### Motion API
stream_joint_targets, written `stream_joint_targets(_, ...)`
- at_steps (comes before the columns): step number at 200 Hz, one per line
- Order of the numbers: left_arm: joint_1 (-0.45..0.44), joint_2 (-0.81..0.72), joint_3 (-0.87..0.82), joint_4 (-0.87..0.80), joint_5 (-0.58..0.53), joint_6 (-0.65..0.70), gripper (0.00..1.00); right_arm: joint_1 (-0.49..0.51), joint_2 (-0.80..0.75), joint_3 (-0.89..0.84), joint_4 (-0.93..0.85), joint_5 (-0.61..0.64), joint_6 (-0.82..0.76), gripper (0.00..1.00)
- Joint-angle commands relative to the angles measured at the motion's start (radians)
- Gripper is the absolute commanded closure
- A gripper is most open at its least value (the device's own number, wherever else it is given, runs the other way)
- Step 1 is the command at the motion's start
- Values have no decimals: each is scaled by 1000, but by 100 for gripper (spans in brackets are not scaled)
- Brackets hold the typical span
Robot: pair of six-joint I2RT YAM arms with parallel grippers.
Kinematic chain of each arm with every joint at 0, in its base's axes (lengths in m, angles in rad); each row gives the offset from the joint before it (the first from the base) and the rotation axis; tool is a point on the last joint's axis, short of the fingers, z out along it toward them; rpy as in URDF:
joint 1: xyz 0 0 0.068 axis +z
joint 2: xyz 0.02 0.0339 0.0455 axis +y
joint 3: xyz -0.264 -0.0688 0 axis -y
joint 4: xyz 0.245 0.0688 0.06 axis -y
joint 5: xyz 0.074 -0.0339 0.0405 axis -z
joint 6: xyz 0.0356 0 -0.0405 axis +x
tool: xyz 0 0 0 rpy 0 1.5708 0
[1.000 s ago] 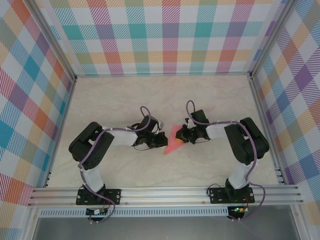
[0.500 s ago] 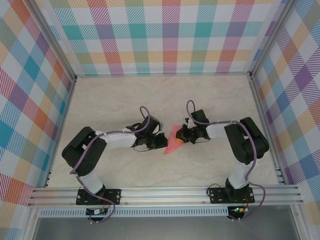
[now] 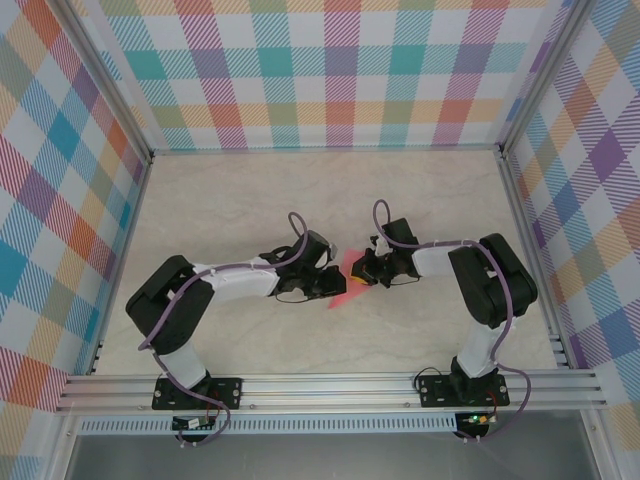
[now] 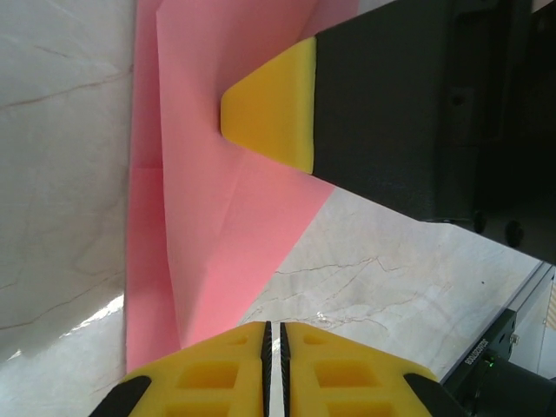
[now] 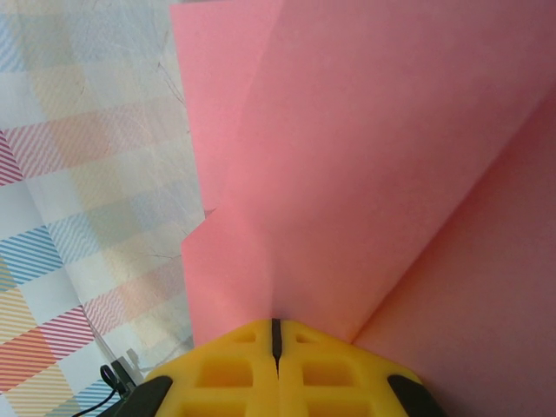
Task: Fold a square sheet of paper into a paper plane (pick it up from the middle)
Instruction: Fourth fold the wing at the center of the table.
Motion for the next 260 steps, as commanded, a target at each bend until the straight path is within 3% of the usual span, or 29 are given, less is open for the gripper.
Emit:
stream_joint_targets(1, -14, 47, 27, 0, 30, -21, 87, 4, 87, -26, -111, 142, -6, 96)
stream_joint_targets(111, -13, 58, 26, -77, -59, -7, 88, 4, 95, -25, -128, 158, -12, 97)
stream_joint_targets(260, -13, 68, -15, -83, -68, -8, 91, 4, 120, -12, -159, 178, -12, 97)
